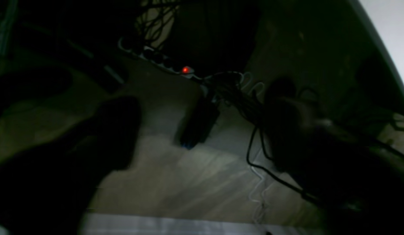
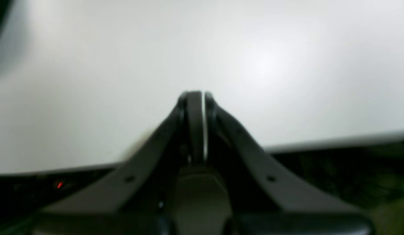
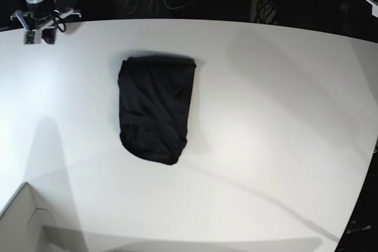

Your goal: Layout the t-shirt on the table in an organized manner, then fold the t-shirt properly

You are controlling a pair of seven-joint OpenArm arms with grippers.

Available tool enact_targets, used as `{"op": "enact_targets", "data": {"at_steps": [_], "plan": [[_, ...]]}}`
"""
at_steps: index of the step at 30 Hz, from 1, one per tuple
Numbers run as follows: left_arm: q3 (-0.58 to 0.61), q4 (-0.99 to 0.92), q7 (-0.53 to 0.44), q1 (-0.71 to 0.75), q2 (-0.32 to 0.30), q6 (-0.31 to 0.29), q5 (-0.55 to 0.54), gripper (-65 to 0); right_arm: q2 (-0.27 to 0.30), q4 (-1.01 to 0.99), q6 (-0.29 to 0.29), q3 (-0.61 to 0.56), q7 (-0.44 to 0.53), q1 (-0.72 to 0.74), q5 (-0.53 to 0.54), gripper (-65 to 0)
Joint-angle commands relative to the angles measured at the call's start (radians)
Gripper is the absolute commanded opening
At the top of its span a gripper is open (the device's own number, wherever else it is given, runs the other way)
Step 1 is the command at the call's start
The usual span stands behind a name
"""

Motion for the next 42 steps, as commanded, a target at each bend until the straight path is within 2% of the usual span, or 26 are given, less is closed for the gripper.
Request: {"op": "enact_targets", "data": {"at_steps": [1,4,8,10,13,16,19,21,24,28,32,34,36,37,40,42], "plan": [[0.013,0.005,-0.014,0.012,-0.018,-0.003,-0.014,-30.5,0.005,0.007,-0.001,0.035,0.02,-0.022,0.029,-65.0],[0.071,-0.001,-0.052,0.005,-0.016,-0.003,0.006,-51.2,0.001,-0.02,-0.001,0.112,0.02,-0.048,0.078,-65.0],[0.137,-0.001,-0.112,-0.038,0.019,-0.001,0.153,-65.0,-0.006,-0.144,-0.001,0.189,0.02,-0.049,0.098,-65.0],[0.154,-0.001,-0.135,-0.066,0.045,-0.001,0.267,-65.0,-0.003,-0.233,-0.001,0.201,0.028,-0.048,0.097,-65.0],[0.156,-0.003,-0.172,-0.109,0.116,-0.003,0.442,-65.0,0.003,-0.377,-0.001,0.204,0.031,-0.054,0.095,-65.0],[0.16,-0.032,-0.26,-0.143,0.189,-0.003,0.618,-65.0,0.023,-0.517,-0.001,0.204,0.051,-0.057,0.095,-65.0],[0.162,-0.152,-0.388,-0.187,0.228,-0.004,0.749,-65.0,0.024,-0.667,-0.001,0.204,0.142,-0.058,0.094,-65.0],[0.171,-0.28,-0.476,-0.233,0.226,-0.004,0.819,-65.0,0.024,-0.774,-0.001,0.199,0.224,-0.058,0.094,-65.0],[0.266,-0.491,-0.6,-0.287,0.182,-0.004,0.862,-65.0,0.026,-0.939,-0.001,0.198,0.364,-0.058,0.094,-65.0],[0.432,-0.699,-0.767,-0.319,0.134,-0.004,0.828,-65.0,0.044,-1.158,-0.001,0.186,0.55,-0.048,0.094,-65.0],[0.59,-0.867,-0.999,-0.357,0.137,0.008,0.824,-65.0,0.11,-1.419,-0.001,0.051,0.726,-0.003,0.094,-65.0],[0.668,-0.977,-1.07,-0.402,0.14,0.011,0.824,-65.0,0.155,-1.545,-0.108,-0.02,0.8,0.037,0.094,-65.0],[0.728,-1.103,-1.106,-0.463,0.142,0.036,0.819,-65.0,0.187,-1.637,-0.301,-0.097,0.852,0.066,0.094,-65.0],[0.743,-1.149,-1.117,-0.491,0.143,0.088,0.819,-65.0,0.195,-1.651,-0.413,-0.134,0.874,0.075,0.094,-65.0],[0.766,-1.183,-1.143,-0.514,0.172,0.28,0.824,-65.0,0.193,-1.638,-0.683,-0.218,0.901,0.083,0.094,-65.0],[0.785,-1.16,-1.166,-0.511,0.188,0.358,0.824,-65.0,0.192,-1.631,-0.769,-0.272,0.9,0.084,0.094,-65.0]]}}
